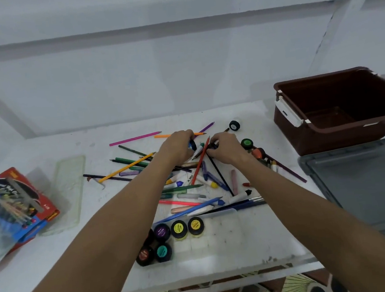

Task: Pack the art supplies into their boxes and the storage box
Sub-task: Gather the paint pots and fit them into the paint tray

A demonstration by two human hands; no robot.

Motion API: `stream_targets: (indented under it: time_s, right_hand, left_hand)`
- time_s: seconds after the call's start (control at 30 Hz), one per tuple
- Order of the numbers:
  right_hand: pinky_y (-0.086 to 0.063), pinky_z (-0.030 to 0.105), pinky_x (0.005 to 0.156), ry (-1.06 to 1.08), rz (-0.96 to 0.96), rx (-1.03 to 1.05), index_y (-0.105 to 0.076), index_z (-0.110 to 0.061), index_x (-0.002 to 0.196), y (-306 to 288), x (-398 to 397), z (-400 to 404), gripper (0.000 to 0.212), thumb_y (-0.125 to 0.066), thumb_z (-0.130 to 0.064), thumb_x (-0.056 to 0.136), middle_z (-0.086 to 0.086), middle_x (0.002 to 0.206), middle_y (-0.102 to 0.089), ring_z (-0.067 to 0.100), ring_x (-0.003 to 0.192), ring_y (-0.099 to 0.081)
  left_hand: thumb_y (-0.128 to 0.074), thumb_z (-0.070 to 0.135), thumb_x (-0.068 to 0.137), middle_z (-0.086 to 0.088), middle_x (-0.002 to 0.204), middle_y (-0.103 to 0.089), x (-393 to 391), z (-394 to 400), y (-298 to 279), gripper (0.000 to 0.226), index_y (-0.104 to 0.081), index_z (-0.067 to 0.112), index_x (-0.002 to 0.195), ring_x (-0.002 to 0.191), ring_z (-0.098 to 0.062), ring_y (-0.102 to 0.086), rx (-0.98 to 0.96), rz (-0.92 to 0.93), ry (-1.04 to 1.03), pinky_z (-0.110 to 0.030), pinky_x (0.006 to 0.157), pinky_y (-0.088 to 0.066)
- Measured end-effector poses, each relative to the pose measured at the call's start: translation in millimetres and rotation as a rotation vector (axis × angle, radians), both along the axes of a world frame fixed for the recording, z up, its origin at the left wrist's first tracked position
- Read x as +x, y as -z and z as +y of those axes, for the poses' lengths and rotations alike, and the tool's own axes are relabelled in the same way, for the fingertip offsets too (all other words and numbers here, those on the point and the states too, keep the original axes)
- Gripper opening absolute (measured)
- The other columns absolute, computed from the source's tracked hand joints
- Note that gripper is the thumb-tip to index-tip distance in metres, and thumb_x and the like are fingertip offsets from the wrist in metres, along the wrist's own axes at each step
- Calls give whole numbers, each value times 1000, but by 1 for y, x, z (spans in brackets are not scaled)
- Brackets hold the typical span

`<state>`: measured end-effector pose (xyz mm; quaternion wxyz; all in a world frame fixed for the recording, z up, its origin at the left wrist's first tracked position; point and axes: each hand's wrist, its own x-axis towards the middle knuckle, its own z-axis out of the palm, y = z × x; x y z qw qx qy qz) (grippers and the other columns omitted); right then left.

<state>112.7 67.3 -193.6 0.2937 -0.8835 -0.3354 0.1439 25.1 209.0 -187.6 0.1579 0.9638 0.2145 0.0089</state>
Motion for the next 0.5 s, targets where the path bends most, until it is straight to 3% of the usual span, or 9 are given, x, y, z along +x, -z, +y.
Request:
stream_targets:
  time_s: [0.13,0.2,0.33,0.4,0.5]
  right_hand:
    - [-36,6,56,-13,9,133,-65,-10,93,-12,-21,-15,19,-71,-18,77,3,92,-64,9,80,-56]
    - [-38,6,57,-25,36,204,-64,-12,90,-20,-40,-27,20,-73,-19,74,-3,86,-63,8,77,-58]
    - [-50,17,63,-84,114,311,-62,-16,89,-30,-91,-57,21,-74,-17,72,-2,86,-65,9,75,-63]
    - [-54,19,72,-121,155,312,-63,-19,97,-33,-117,-73,27,-74,-14,72,-1,93,-65,11,81,-65]
    - [-52,18,85,-177,180,269,-64,-16,112,-30,-150,-96,40,-74,-12,73,0,102,-59,10,92,-62]
  left_hand:
    - [-70,25,77,-9,102,-60,-22,-12,-12,39,-53,14,110,82,-23,-56,-155,-159,-75,-35,67,-49]
    - [-70,25,76,-7,99,-60,-43,-23,-18,41,-51,16,111,75,-21,-55,-237,-246,-130,-31,62,-45]
    - [-68,30,79,1,106,-53,-106,-54,-26,60,-47,21,134,92,-15,-53,-271,-319,-156,-25,77,-37]
    - [-67,28,78,3,109,-53,-141,-73,-27,54,-54,20,129,99,-11,-50,-284,-332,-160,-22,82,-35]
    - [-67,29,72,5,102,-56,-187,-98,-24,40,-64,21,111,94,-10,-55,-330,-367,-159,-23,84,-46]
